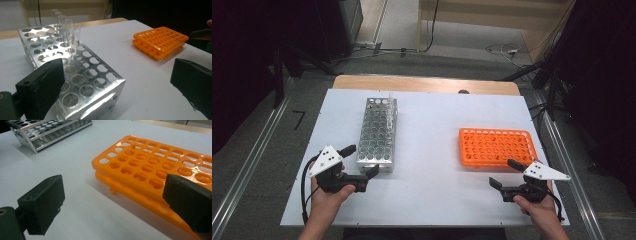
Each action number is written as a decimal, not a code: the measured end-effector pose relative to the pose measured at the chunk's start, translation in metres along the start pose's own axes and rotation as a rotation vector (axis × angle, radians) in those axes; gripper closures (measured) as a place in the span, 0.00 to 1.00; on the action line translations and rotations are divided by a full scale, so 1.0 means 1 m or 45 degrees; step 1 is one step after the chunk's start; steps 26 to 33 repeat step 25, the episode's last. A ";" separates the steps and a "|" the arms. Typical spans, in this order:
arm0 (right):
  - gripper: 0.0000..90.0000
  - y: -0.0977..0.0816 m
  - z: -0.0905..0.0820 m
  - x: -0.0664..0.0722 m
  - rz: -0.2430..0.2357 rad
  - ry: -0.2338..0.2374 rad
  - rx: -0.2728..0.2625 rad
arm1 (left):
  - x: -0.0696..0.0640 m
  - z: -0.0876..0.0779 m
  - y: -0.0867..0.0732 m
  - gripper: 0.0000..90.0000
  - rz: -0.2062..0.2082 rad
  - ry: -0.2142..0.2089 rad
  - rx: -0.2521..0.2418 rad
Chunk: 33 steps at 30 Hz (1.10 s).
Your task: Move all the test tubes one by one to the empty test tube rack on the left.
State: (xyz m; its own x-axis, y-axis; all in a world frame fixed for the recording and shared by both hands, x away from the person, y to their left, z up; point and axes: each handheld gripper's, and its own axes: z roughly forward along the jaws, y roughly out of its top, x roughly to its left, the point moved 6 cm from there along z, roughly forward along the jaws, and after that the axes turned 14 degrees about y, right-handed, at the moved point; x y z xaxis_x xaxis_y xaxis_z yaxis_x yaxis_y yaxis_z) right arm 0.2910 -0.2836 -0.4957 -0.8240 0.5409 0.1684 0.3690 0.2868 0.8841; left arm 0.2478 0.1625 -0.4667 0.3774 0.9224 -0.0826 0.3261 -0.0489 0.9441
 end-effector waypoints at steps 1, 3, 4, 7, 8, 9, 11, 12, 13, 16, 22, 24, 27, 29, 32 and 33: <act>0.03 0.000 0.000 -0.001 -0.001 0.001 -0.001 | 0.001 -0.002 -0.004 0.00 0.006 -0.005 0.009; 0.03 -0.001 -0.001 -0.002 0.002 -0.001 -0.001 | 0.003 -0.005 -0.011 0.00 0.022 -0.002 0.017; 0.03 -0.002 -0.001 -0.003 0.003 -0.005 0.001 | 0.005 -0.007 -0.014 0.00 0.032 -0.001 0.024; 0.03 -0.003 -0.003 -0.007 0.011 -0.012 -0.001 | 0.010 -0.011 -0.021 0.00 0.012 -0.032 0.030; 0.03 -0.004 -0.003 -0.008 0.016 -0.014 -0.007 | 0.013 -0.012 -0.023 0.00 0.000 -0.038 0.026; 0.03 -0.004 -0.004 -0.008 0.018 -0.012 -0.011 | 0.016 -0.014 -0.025 0.00 -0.003 -0.038 0.030; 0.02 -0.004 -0.005 -0.010 0.017 -0.006 -0.020 | 0.023 -0.016 -0.028 0.00 -0.026 -0.027 0.023; 0.02 -0.004 -0.005 -0.010 0.019 -0.002 -0.023 | 0.026 -0.017 -0.030 0.00 -0.039 -0.026 0.021; 0.02 -0.004 -0.005 -0.010 0.018 -0.002 -0.022 | 0.028 -0.018 -0.030 0.00 -0.051 -0.018 0.020; 0.02 -0.005 -0.006 -0.011 0.019 -0.010 -0.020 | 0.031 -0.019 -0.029 0.00 -0.056 -0.005 0.006; 0.02 -0.007 -0.005 -0.014 0.031 -0.021 -0.018 | 0.029 -0.019 -0.028 0.00 -0.048 -0.001 -0.007; 0.02 -0.007 -0.006 -0.014 0.027 -0.024 -0.018 | 0.028 -0.019 -0.027 0.00 -0.044 -0.003 -0.007; 0.02 -0.007 -0.006 -0.014 0.023 -0.026 -0.020 | 0.028 -0.019 -0.027 0.00 -0.045 -0.003 -0.007; 0.02 -0.007 -0.006 -0.014 0.023 -0.026 -0.020 | 0.028 -0.019 -0.027 0.00 -0.045 -0.003 -0.007; 0.02 -0.007 -0.006 -0.014 0.023 -0.026 -0.020 | 0.028 -0.019 -0.027 0.00 -0.045 -0.003 -0.007; 0.02 -0.007 -0.006 -0.014 0.023 -0.026 -0.020 | 0.028 -0.019 -0.027 0.00 -0.045 -0.003 -0.007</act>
